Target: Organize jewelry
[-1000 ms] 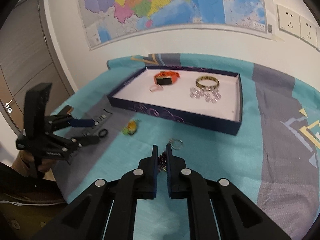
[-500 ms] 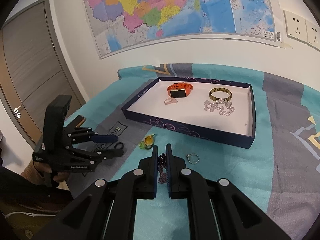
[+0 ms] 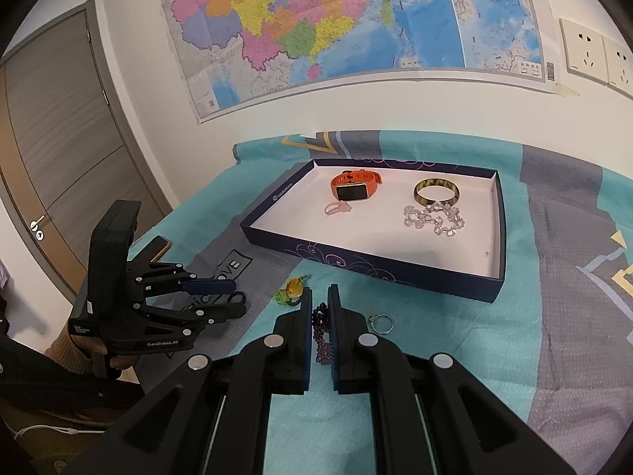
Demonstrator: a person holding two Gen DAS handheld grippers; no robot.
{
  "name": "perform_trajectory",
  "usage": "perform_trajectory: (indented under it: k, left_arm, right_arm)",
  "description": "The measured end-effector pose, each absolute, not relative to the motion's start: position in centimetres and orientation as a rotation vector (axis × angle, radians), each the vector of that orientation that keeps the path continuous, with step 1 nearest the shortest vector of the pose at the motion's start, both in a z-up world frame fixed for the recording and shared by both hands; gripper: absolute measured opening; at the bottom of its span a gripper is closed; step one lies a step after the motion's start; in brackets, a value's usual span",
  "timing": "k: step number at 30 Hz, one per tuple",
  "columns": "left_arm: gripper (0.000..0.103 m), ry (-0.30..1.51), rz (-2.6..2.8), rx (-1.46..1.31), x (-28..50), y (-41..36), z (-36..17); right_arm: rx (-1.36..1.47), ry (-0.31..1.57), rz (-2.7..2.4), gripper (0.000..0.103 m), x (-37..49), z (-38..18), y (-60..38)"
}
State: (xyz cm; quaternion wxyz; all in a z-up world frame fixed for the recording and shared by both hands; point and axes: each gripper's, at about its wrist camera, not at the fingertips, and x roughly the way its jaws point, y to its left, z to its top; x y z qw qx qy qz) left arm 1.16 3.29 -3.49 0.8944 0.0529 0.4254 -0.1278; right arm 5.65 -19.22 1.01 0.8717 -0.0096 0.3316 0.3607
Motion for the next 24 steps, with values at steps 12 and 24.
perform_trajectory:
  k: [12,24]
  left_arm:
    - [0.023,0.875,-0.262,0.088,1.1,3.3,-3.3]
    - [0.023,0.844,-0.284,0.068,1.0,3.4,-2.2]
  right_arm:
    - [-0.018,0.68,0.737,0.006,6.5,1.3,-19.5]
    - [-0.02,0.657,0.723,0.006,7.3,2.1,-19.8]
